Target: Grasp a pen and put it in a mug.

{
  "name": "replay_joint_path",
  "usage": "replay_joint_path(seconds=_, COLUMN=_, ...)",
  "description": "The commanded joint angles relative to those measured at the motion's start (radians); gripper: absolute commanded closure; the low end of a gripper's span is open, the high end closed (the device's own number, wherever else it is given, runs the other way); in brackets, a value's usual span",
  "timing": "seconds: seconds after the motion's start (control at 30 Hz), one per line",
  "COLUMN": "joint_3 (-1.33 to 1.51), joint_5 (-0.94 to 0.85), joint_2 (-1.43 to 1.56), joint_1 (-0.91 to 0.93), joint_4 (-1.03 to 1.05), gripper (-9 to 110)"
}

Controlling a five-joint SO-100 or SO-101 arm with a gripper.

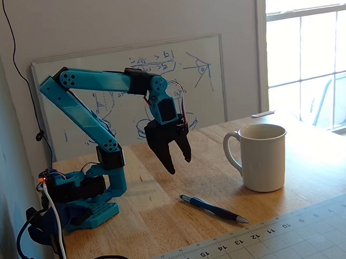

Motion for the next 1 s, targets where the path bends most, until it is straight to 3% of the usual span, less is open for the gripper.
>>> replay_joint_path(seconds=0.0, joint_3=-0.087, joint_5=-0.146, joint_2=0.002, joint_1=0.072, joint_4=0.029, gripper=77)
replay_joint_path(seconds=0.33, joint_3=-0.091, joint_5=-0.684, joint_2=0.072, joint_1=0.431, joint_4=0.081, gripper=77)
replay_joint_path(seconds=0.47, joint_3=-0.089, joint_5=-0.818, joint_2=0.067, joint_1=0.520, joint_4=0.002, gripper=77)
replay_joint_path(seconds=0.97, joint_3=-0.087, joint_5=-0.838, joint_2=-0.278, joint_1=0.647, joint_4=-0.472, gripper=77)
